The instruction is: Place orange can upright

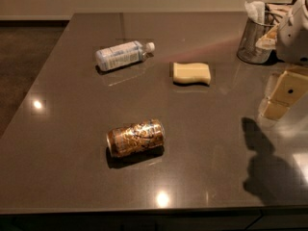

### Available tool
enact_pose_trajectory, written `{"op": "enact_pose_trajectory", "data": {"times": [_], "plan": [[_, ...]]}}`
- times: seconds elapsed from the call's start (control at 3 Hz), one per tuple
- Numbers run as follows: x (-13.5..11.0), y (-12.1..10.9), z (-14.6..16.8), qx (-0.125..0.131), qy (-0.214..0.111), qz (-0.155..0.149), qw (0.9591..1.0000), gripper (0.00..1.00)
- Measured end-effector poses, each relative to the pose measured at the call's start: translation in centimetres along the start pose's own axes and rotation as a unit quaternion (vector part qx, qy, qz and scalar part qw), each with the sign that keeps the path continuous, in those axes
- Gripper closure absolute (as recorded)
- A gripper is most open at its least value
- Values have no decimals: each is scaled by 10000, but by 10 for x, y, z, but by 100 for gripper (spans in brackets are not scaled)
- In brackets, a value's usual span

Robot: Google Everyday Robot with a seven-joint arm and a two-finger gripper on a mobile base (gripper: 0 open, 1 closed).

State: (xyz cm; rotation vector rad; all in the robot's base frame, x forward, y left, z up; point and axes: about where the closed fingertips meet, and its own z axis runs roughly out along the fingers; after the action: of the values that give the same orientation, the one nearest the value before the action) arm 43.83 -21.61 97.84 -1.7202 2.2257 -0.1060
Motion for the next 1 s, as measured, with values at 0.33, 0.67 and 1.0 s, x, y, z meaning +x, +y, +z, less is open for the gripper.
{"op": "enact_pose_trajectory", "data": {"times": [0.33, 0.67, 1.0], "plan": [[0, 0, 0, 1, 0, 0, 10000, 0], [-20, 8, 7, -45, -103, -282, 9995, 0], [-56, 28, 29, -254, -291, -898, 9952, 0]]}}
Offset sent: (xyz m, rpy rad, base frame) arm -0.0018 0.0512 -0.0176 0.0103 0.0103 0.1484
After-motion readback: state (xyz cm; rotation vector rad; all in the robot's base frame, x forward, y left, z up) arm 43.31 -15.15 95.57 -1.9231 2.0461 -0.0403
